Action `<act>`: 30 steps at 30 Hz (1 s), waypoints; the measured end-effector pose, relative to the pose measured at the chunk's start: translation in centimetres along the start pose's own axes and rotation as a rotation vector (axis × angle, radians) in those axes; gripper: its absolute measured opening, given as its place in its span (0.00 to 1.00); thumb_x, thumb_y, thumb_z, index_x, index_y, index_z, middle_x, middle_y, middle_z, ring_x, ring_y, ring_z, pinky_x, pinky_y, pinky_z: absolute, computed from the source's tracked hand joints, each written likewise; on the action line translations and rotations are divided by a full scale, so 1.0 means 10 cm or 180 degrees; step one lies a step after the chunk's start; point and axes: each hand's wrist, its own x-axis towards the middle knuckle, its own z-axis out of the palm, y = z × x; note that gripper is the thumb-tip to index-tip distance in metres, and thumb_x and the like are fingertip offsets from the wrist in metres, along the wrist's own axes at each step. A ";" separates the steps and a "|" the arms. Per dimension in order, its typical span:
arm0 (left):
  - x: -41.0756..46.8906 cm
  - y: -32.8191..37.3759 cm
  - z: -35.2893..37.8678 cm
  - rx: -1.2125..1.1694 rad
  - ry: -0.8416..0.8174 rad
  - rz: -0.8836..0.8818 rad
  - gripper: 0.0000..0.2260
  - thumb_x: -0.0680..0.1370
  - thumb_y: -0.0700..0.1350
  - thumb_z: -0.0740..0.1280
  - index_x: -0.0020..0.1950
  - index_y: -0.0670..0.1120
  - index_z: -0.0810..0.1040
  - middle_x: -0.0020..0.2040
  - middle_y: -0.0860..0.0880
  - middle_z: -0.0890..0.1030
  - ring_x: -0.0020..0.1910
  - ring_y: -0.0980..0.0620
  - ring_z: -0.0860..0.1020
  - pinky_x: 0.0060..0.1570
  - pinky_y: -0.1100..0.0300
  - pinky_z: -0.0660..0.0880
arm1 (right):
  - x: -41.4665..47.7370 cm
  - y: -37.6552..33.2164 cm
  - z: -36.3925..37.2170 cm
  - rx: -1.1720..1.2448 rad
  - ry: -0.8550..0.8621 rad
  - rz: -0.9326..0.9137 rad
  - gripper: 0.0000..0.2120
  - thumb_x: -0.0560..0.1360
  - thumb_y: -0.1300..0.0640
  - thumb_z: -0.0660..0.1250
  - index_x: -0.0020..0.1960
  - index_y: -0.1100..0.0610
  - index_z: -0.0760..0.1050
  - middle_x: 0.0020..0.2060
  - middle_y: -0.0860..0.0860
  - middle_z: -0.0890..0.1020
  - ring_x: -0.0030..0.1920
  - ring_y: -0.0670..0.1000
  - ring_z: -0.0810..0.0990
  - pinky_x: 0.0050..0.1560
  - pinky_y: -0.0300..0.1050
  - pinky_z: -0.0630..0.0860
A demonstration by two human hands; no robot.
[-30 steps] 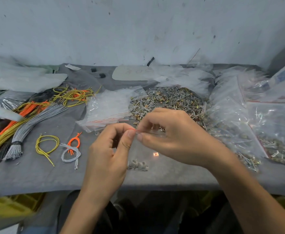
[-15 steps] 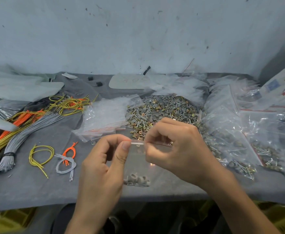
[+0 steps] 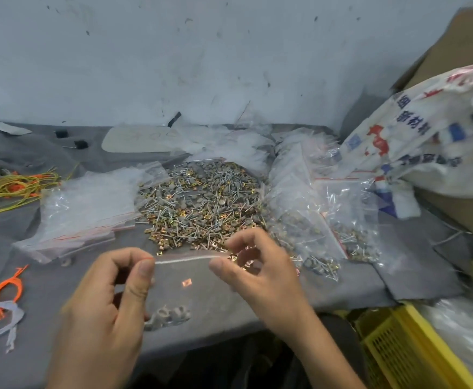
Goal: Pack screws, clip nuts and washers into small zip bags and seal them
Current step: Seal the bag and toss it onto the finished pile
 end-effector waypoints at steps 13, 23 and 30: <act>-0.06 -0.11 0.55 -0.1036 -0.0314 -0.0637 0.14 0.70 0.60 0.69 0.55 0.62 0.80 0.45 0.53 0.85 0.41 0.55 0.84 0.33 0.59 0.80 | 0.00 0.23 -0.56 0.0884 0.0611 0.0459 0.10 0.77 0.50 0.69 0.45 0.58 0.78 0.36 0.57 0.83 0.29 0.57 0.81 0.25 0.40 0.71; -0.12 -0.88 0.34 0.0348 -0.0099 -0.1323 0.22 0.75 0.36 0.73 0.44 0.66 0.78 0.35 0.55 0.83 0.41 0.66 0.78 0.37 0.81 0.67 | 1.27 1.16 -2.29 -0.1119 0.1754 0.1298 0.12 0.80 0.47 0.68 0.53 0.57 0.74 0.46 0.56 0.83 0.41 0.55 0.82 0.42 0.59 0.83; -0.13 -1.17 0.34 0.0798 0.0019 -0.1316 0.18 0.73 0.39 0.75 0.47 0.64 0.79 0.38 0.65 0.81 0.40 0.65 0.79 0.37 0.80 0.68 | 1.53 1.55 -1.98 -0.1140 0.2166 0.1039 0.32 0.71 0.57 0.78 0.60 0.48 0.57 0.49 0.47 0.69 0.42 0.46 0.76 0.34 0.37 0.72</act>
